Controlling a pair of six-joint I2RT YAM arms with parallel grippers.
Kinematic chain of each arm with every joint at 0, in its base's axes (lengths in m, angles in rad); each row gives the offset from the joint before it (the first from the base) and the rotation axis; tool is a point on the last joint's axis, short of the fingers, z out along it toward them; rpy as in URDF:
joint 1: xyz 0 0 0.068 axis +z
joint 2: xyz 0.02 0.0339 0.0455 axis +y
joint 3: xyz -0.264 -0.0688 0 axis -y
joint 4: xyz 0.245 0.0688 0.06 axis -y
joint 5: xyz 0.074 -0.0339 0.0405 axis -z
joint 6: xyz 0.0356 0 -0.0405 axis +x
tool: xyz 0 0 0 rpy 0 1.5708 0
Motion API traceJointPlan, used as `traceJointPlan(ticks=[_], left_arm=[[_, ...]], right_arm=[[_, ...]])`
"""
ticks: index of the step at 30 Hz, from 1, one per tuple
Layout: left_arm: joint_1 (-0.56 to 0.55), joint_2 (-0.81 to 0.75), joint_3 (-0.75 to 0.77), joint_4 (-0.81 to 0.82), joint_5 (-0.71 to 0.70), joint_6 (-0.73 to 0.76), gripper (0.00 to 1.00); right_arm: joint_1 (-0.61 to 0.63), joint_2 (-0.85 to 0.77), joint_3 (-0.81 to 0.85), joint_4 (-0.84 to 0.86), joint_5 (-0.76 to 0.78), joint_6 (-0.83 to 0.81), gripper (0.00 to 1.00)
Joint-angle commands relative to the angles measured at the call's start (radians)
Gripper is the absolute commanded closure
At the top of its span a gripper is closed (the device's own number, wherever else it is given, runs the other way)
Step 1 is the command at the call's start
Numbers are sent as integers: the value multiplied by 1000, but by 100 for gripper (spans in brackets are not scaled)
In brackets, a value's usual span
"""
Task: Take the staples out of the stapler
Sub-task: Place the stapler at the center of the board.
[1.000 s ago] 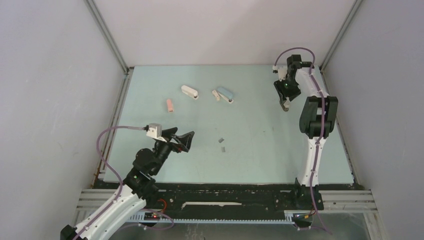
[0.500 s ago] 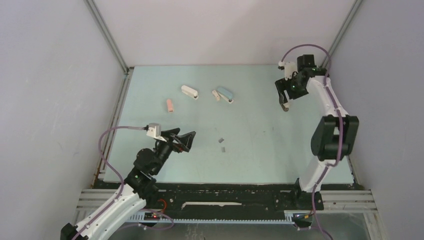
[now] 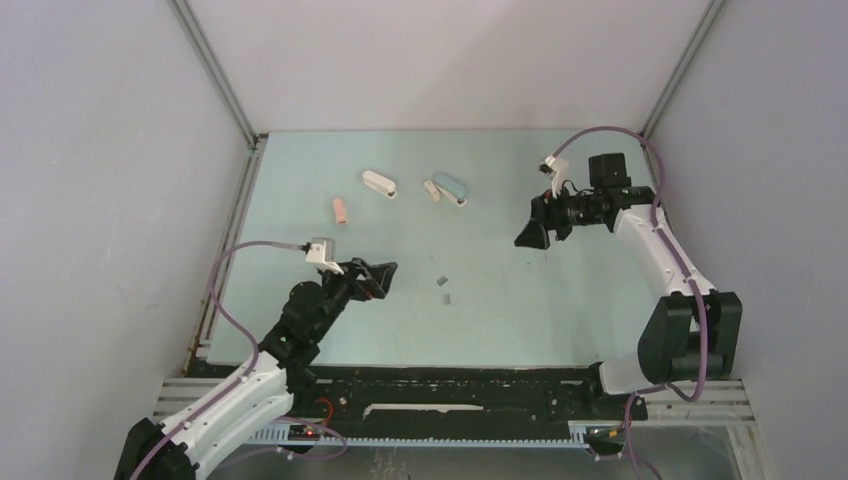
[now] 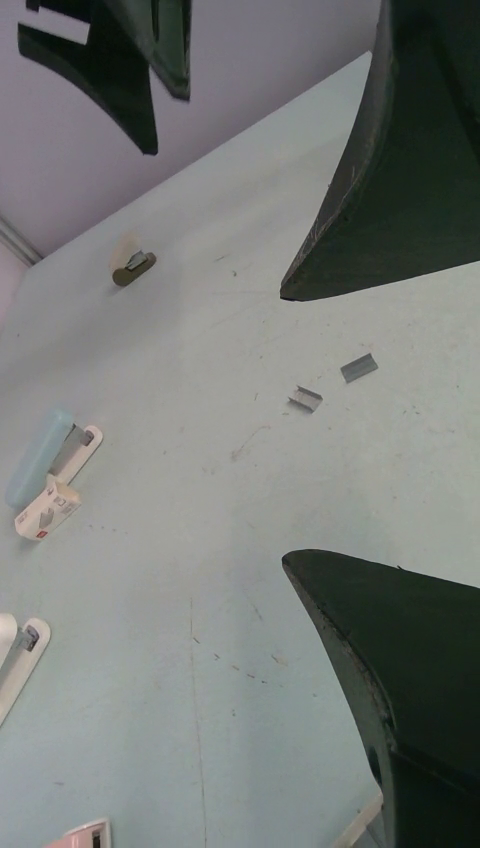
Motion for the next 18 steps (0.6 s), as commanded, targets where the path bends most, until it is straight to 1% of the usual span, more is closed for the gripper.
traceJointPlan(ticks=[1, 5, 11, 17, 18], left_arm=[[41, 43, 86, 55, 24, -27, 0], [110, 105, 100, 107, 82, -63, 0], [220, 215, 132, 166, 150, -138, 0], [269, 299, 193, 150, 128, -191, 0], [272, 313, 207, 132, 97, -195, 0]], right_arm=[[4, -53, -2, 61, -249, 3, 18], [23, -57, -6, 50, -294, -11, 18], [61, -55, -5, 43, -288, -25, 18], [68, -57, -5, 43, -277, -29, 18], [68, -57, -4, 41, -277, -31, 18]])
